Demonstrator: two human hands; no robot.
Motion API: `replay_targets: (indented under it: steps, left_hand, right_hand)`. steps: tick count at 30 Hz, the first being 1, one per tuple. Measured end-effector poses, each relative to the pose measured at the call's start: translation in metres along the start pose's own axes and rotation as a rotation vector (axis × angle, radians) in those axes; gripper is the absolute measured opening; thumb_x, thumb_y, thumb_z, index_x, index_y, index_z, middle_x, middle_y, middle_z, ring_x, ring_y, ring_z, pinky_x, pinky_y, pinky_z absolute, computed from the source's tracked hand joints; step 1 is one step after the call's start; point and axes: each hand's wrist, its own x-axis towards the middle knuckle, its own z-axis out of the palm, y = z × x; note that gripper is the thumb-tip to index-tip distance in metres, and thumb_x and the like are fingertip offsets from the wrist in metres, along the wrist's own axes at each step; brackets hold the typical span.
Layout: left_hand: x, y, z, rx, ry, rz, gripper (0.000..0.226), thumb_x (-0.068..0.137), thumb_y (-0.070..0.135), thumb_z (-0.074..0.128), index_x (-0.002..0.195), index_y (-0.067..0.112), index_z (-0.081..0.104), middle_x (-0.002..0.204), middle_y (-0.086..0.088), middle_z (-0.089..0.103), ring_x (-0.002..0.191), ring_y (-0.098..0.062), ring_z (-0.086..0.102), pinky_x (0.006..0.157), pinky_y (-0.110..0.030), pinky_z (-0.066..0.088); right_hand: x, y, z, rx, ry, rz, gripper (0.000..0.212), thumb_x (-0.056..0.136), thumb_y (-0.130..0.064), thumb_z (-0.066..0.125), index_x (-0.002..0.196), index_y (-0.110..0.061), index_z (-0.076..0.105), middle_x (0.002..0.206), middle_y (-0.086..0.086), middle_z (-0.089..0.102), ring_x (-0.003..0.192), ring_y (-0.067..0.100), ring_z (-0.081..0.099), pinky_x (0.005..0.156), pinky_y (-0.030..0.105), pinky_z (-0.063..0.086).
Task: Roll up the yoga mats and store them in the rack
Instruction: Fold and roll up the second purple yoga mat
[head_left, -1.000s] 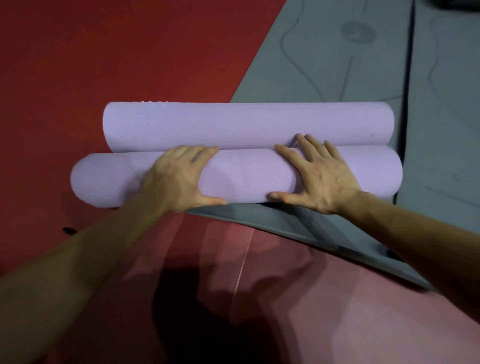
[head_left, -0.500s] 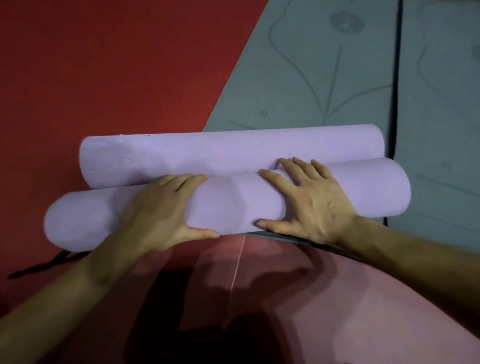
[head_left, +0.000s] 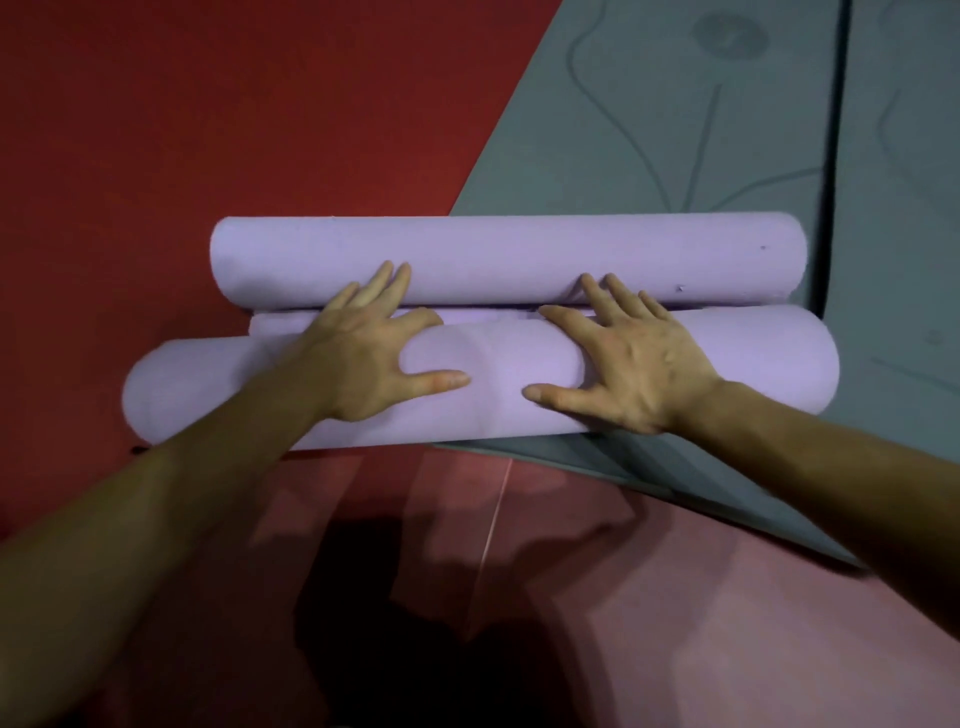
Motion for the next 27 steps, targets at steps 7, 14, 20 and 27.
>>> replay_targets:
  steps: [7, 14, 20, 27]
  left_hand:
    - [0.006, 0.001, 0.009, 0.073, 0.174, 0.022, 0.085, 0.094, 0.080, 0.014, 0.152, 0.027, 0.046, 0.162, -0.015, 0.036, 0.151, -0.034, 0.031, 0.118, -0.056, 0.029]
    - [0.011, -0.003, 0.009, 0.047, 0.231, -0.029, 0.083, 0.094, 0.079, 0.023, 0.153, 0.025, 0.045, 0.161, -0.023, 0.034, 0.151, -0.033, 0.032, 0.120, -0.053, 0.028]
    - [-0.002, 0.007, 0.021, 0.059, 0.355, 0.020, 0.082, 0.090, 0.077, 0.040, 0.156, 0.026, 0.041, 0.161, -0.012, 0.039, 0.149, -0.031, 0.036, 0.118, -0.055, 0.028]
    - [0.003, -0.003, 0.012, 0.128, 0.273, 0.113, 0.114, 0.067, 0.096, 0.050, 0.157, 0.027, 0.037, 0.158, -0.007, 0.044, 0.142, -0.028, 0.047, 0.118, -0.049, 0.031]
  right_hand:
    - [0.030, 0.011, -0.011, 0.073, 0.013, 0.049, 0.106, 0.072, -0.097, 0.008, 0.160, -0.041, 0.026, 0.171, 0.022, -0.002, 0.158, 0.040, 0.000, 0.128, 0.053, 0.007]
    - [0.009, 0.011, 0.013, -0.045, 0.180, -0.070, 0.097, 0.082, -0.092, 0.022, 0.161, -0.036, 0.029, 0.169, 0.023, 0.017, 0.157, 0.042, 0.013, 0.127, 0.057, 0.012]
    - [0.028, 0.016, -0.005, -0.001, 0.123, -0.032, 0.103, 0.075, -0.095, 0.014, 0.161, -0.038, 0.026, 0.170, 0.023, 0.011, 0.159, 0.035, 0.004, 0.128, 0.051, 0.007]
    - [0.024, 0.016, 0.006, 0.012, 0.280, -0.056, 0.099, 0.081, -0.090, 0.030, 0.159, -0.030, 0.035, 0.169, 0.024, 0.012, 0.158, 0.040, 0.010, 0.127, 0.057, 0.011]
